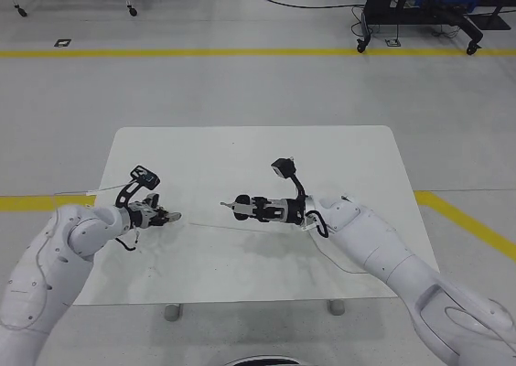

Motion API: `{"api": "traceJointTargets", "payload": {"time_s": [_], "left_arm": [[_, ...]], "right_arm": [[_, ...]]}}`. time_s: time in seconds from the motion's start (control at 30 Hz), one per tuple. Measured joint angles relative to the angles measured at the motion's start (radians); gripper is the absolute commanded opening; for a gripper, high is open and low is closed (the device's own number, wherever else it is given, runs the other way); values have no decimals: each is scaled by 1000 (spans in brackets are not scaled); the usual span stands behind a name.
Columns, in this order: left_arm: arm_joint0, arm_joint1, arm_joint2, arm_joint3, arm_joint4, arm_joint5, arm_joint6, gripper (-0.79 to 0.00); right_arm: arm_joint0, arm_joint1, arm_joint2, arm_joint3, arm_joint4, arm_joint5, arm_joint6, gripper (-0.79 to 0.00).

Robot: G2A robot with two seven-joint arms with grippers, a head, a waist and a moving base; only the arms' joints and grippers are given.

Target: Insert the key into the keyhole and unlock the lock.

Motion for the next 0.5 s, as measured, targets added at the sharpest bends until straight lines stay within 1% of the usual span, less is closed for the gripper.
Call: {"api": "traceJointTargets", "payload": {"time_s": [0.03,0.1,0.17,0.23,0.27,0.3,0.33,0.4,0.5], "left_arm": [[-1,0,1,2,6,3,-4,-222],[1,1,-2,4,10,4,-10,-212],[6,3,-10,5,15,12,-14,-234],[14,5,-20,-2,21,21,-15,-286],[19,6,-24,-5,22,23,-15,-363],[23,7,-27,-10,22,24,-15,-416],[28,8,-30,-16,26,30,-18,-508],[33,8,-30,-27,30,40,-24,-785],[40,9,-33,-43,30,46,-32,-785]], "right_arm": [[0,0,0,0,0,0,0,-785],[0,0,0,0,0,0,0,-785],[0,0,0,0,0,0,0,-785],[0,0,0,0,0,0,0,-785],[0,0,0,0,0,0,0,-785],[0,0,0,0,0,0,0,-785],[0,0,0,0,0,0,0,-785],[0,0,0,0,0,0,0,-785],[0,0,0,0,0,0,0,-785]]}}
